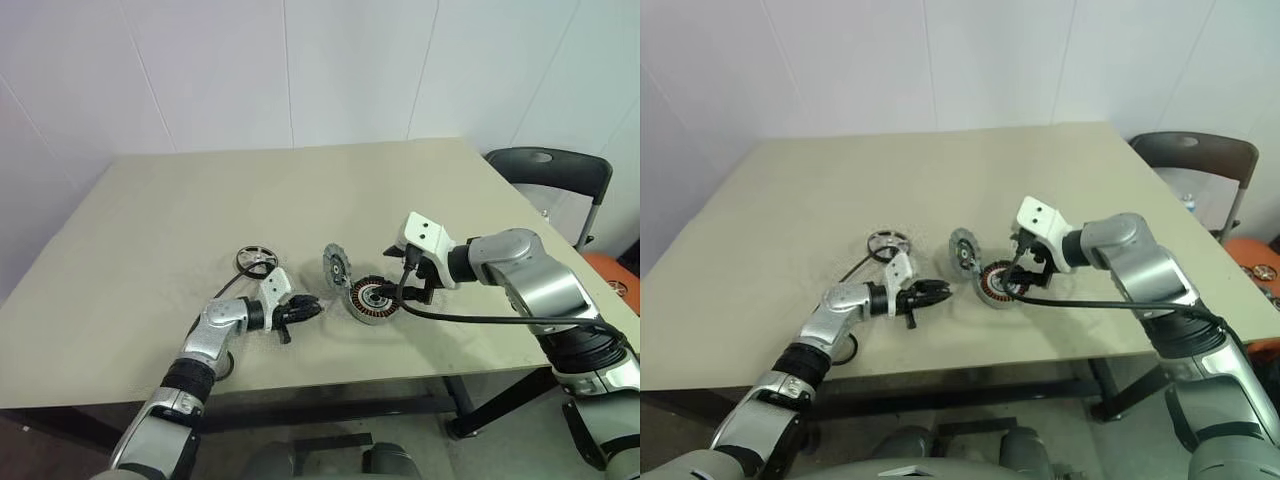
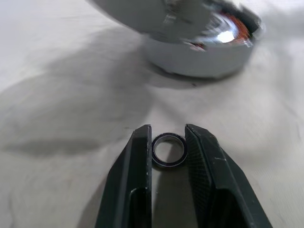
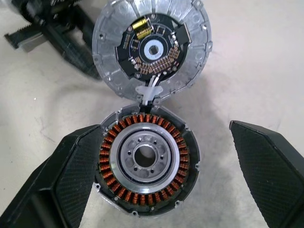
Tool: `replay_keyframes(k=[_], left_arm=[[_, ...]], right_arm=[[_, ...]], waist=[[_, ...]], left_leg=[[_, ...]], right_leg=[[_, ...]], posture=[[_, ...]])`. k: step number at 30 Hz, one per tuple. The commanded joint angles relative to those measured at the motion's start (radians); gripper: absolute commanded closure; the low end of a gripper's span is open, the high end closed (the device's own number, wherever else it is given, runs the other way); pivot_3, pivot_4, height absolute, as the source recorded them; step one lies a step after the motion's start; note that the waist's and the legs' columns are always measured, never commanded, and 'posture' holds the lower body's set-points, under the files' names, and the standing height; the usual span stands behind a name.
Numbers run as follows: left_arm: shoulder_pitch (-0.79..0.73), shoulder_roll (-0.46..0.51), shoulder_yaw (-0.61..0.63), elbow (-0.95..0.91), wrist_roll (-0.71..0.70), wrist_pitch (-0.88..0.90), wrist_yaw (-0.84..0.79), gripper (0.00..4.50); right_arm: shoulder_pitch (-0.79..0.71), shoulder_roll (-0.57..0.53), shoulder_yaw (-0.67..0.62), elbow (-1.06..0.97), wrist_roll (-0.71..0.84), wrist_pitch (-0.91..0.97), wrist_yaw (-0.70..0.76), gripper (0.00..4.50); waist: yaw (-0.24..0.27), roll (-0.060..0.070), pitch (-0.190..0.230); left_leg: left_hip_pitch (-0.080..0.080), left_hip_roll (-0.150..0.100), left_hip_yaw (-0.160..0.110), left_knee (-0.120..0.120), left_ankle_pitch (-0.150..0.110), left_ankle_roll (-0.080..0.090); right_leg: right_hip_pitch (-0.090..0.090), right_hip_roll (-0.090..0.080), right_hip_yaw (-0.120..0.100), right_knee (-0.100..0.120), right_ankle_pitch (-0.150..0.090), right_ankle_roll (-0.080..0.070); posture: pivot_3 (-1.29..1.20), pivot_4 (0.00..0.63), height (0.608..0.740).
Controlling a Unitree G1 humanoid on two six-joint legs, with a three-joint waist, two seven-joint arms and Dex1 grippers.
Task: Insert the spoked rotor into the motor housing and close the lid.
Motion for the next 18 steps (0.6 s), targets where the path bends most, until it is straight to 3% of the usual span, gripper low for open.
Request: replay_keyframes(k=[1,9,18], left_arm=[[-0.045,0.023,0.160,-0.021,-0.118,0.005,0.059,3.81],[-0.157,0.041,0.313,-0.095,-0.241,0.019,0.112,3.81],[-0.346,-0.054,0.169,-0.201,-0.217,0.074,0.056,3.81]], right_arm=[[-0.001,-0.007,-0.045,-0.002,0.012,-0.016,-0.010,0.00],[0.047,-0.053,-0.116,0.017,0.019,0.005,-0.037,0.00],[0.152,-0.097,-0.100,0.004,-0.003,0.026,-0.055,0.00]], waist=[[0.000,-0.001,0.001],[0.006,-0.004,0.002],[0.003,-0.004,0.003]], left_leg=[[-0.001,0.001,0.000,0.000,0.000,0.000],[-0.005,-0.002,0.000,-0.001,-0.001,0.002],[-0.009,-0.004,0.000,-0.001,-0.002,0.004]], right_leg=[[-0.001,0.000,0.000,0.000,0.000,0.000],[-0.003,-0.002,0.000,-0.004,0.003,0.001],[-0.002,-0.002,-0.001,-0.011,0.006,0.002]], posture=[[0.00,0.000,0.740],[0.00,0.000,0.740],[0.00,0.000,0.740]])
